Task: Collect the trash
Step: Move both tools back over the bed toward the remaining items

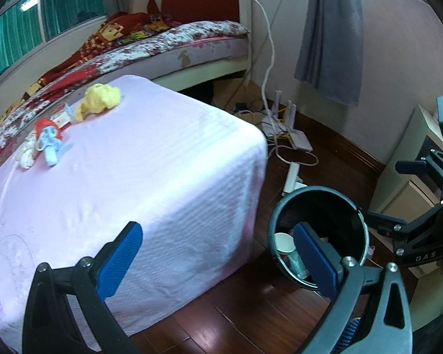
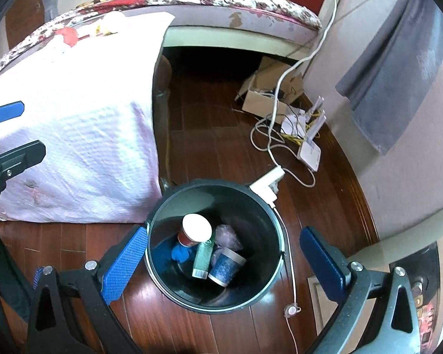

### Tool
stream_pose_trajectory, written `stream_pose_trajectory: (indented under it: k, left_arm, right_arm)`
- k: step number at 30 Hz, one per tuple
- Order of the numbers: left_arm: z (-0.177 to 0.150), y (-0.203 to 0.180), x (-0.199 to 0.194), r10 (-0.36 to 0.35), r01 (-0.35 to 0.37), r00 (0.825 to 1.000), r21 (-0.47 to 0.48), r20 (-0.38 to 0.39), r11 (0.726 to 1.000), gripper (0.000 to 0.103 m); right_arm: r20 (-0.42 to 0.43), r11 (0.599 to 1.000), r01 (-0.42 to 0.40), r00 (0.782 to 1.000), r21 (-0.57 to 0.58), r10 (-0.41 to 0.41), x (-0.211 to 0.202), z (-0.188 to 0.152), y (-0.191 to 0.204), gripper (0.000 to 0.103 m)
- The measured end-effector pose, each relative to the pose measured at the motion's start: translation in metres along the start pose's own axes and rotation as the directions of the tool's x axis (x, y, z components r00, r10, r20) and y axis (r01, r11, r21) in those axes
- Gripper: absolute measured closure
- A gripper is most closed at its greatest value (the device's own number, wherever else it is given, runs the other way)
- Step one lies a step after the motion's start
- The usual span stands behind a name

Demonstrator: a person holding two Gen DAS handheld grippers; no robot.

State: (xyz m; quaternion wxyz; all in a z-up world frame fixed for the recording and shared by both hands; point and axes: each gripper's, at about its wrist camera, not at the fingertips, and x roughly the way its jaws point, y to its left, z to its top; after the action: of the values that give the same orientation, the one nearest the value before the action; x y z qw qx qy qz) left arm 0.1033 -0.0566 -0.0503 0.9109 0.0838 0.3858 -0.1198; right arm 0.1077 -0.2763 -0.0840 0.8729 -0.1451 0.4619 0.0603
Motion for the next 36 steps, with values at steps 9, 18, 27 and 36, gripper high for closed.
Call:
stream_pose_trajectory:
  k: [9,18,27,36]
  left_arm:
    - [-0.003,0.039,-0.016,0.069,-0.067,0.997,-0.073,0.027,0.995,0.001]
    - [-0.009,0.098,-0.028,0.116,-0.112,0.993,-0.158,0.019,0.981,0.001]
    - [-0.009,0.163,-0.036,0.182,-0.162,0.982,-0.253,0.057,0.954,0.008]
    - [0.020,0.210,0.007,0.191,-0.165,0.981,-0.338,0.044,0.927,0.016]
  right_arm:
    - [0.087,0.996,-0.079,0.993,-0.035,0.082,-0.013,0.037,0.035,0.000]
    - [0.179,0.987,-0.140,0.972,-0.083,0.153,-0.021,0.077,0.083,0.000]
    - [0.242,0.960,-0.281,0.932,0.009,0.271,-0.015,0.121,0.108,0.000]
    - [0.288,0.964,-0.262,0.921,-0.041,0.263,-0.004,0.177,0.144,0.000]
